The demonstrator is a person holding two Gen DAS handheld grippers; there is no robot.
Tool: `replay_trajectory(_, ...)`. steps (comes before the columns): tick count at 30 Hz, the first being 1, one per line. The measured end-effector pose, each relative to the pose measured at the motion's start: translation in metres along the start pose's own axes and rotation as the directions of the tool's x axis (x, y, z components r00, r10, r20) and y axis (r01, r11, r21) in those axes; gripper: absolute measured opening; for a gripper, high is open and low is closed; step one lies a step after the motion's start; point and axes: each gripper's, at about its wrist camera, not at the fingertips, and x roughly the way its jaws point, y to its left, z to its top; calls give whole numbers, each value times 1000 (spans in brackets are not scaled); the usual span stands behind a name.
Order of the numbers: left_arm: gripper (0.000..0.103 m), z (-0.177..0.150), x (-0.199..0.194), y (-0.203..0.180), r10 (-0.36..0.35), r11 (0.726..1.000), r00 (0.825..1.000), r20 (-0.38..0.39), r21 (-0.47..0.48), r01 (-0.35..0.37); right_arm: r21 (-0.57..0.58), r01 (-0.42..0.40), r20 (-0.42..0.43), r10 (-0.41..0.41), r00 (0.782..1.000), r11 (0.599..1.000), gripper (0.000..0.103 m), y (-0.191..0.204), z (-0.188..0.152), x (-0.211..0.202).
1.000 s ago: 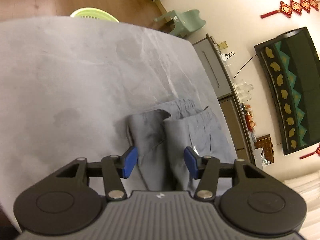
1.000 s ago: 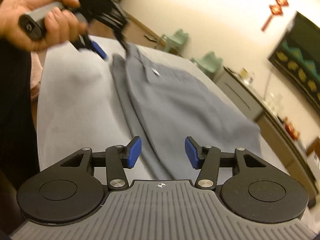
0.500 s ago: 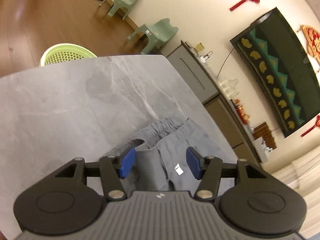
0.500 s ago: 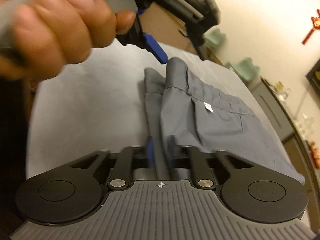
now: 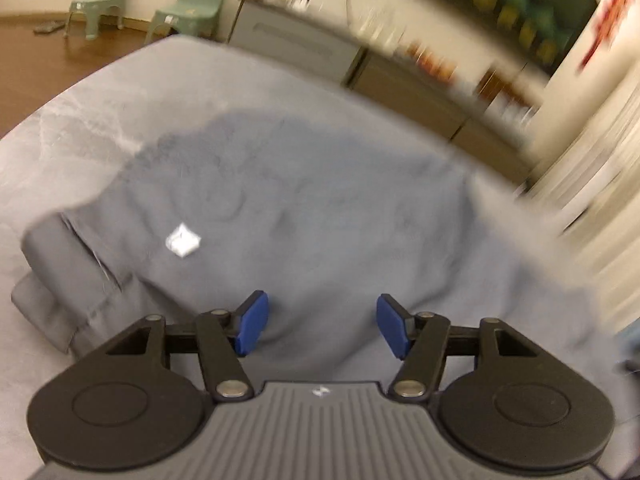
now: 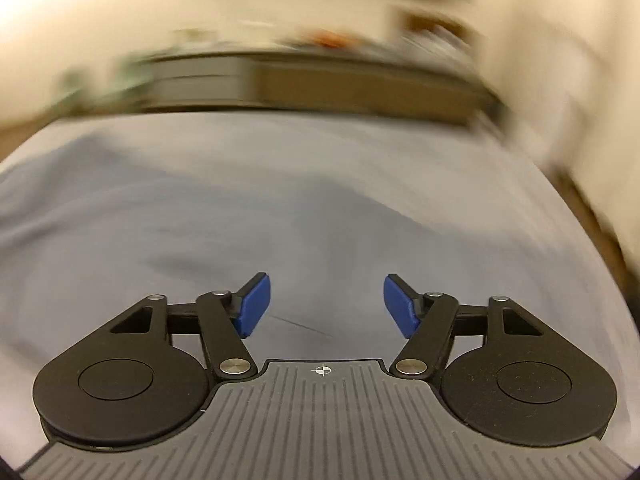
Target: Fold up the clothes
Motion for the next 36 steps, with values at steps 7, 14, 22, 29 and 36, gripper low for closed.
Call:
replay_trajectory(7,60,-10,8,-7,116,992,993,20,51,-117,193,186,-152,-158,976,963,55,-138,-34,24)
replay_trajectory(14,59,-13,5,-14,170,980,985,33,94,-173,224,229,-132,-203,970,947,55,-179,-28,75)
replay_trajectory(22,68,61,-53,16,24,999,979,201,-52,-14,183,112,90,-131,987,977,58,-105,36,2)
replay_trajectory(29,64,91,-6,73,41,983,988,146,-181,-14,-153,-481,72,496,866,863,90,147,131,48)
replay_trajectory(36,65,98,-24,100,-34,959,982,188,-269,84,-315,-584,-217,542,812,749,90,356,200,203)
